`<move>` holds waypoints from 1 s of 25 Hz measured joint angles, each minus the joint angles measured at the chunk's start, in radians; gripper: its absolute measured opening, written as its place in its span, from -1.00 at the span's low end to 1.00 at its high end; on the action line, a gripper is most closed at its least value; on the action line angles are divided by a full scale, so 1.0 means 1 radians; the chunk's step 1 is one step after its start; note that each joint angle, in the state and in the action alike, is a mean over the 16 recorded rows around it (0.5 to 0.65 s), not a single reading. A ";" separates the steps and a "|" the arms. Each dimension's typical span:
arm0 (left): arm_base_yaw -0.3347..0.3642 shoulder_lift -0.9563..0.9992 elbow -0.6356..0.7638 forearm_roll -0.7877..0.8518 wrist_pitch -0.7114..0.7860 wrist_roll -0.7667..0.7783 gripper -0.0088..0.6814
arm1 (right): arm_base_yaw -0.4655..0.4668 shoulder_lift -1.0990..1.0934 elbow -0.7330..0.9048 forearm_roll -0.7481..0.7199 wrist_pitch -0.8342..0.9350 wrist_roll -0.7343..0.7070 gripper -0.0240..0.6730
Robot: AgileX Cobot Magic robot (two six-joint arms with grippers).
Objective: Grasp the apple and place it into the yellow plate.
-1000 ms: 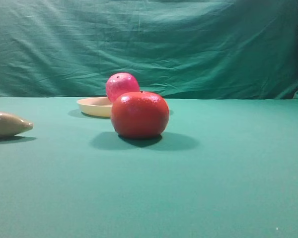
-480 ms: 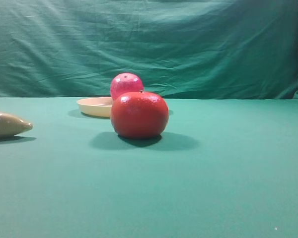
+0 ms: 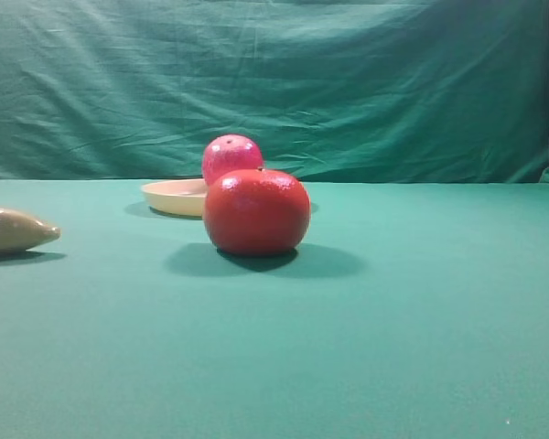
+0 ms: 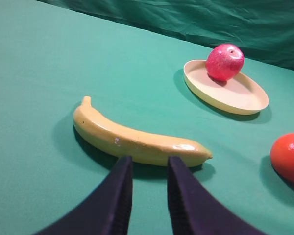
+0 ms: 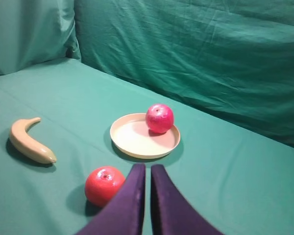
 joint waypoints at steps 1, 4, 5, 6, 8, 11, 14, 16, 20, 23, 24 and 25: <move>0.000 0.000 0.000 0.000 0.000 0.000 -0.52 | -0.004 -0.003 0.003 -0.003 0.000 0.001 -0.93; 0.000 0.000 0.000 0.000 0.000 0.000 -0.52 | -0.026 -0.017 0.021 -0.010 -0.002 0.009 -0.93; 0.000 0.000 0.000 0.000 0.000 0.000 -0.52 | -0.037 -0.025 0.030 -0.012 -0.004 0.012 -0.93; 0.000 0.000 0.000 0.000 0.000 0.000 -0.52 | -0.049 -0.034 0.042 -0.014 -0.006 0.016 -0.93; 0.000 0.000 0.000 0.000 0.000 0.000 -0.52 | -0.079 -0.058 0.071 -0.017 -0.013 0.022 -0.93; 0.000 0.000 0.000 0.000 0.000 0.000 -0.52 | -0.130 -0.105 0.131 -0.018 -0.032 0.033 -0.93; 0.000 0.000 0.000 0.000 0.000 0.000 -0.52 | -0.188 -0.163 0.207 -0.018 -0.060 0.045 -0.93; 0.000 0.000 0.000 0.000 0.000 0.000 -0.52 | -0.226 -0.205 0.266 -0.018 -0.083 0.052 -0.93; 0.000 0.000 0.000 0.000 0.000 0.000 -0.52 | -0.288 -0.279 0.385 -0.018 -0.130 0.061 -0.93; 0.000 0.000 0.000 0.000 0.000 0.000 -0.52 | -0.316 -0.320 0.464 -0.017 -0.163 0.064 -0.93; 0.000 0.000 0.000 0.000 0.000 0.000 -0.52 | -0.323 -0.331 0.487 -0.017 -0.174 0.065 -0.93; 0.000 0.000 0.000 0.000 0.000 0.000 -0.52 | -0.329 -0.340 0.507 -0.017 -0.183 0.065 -0.93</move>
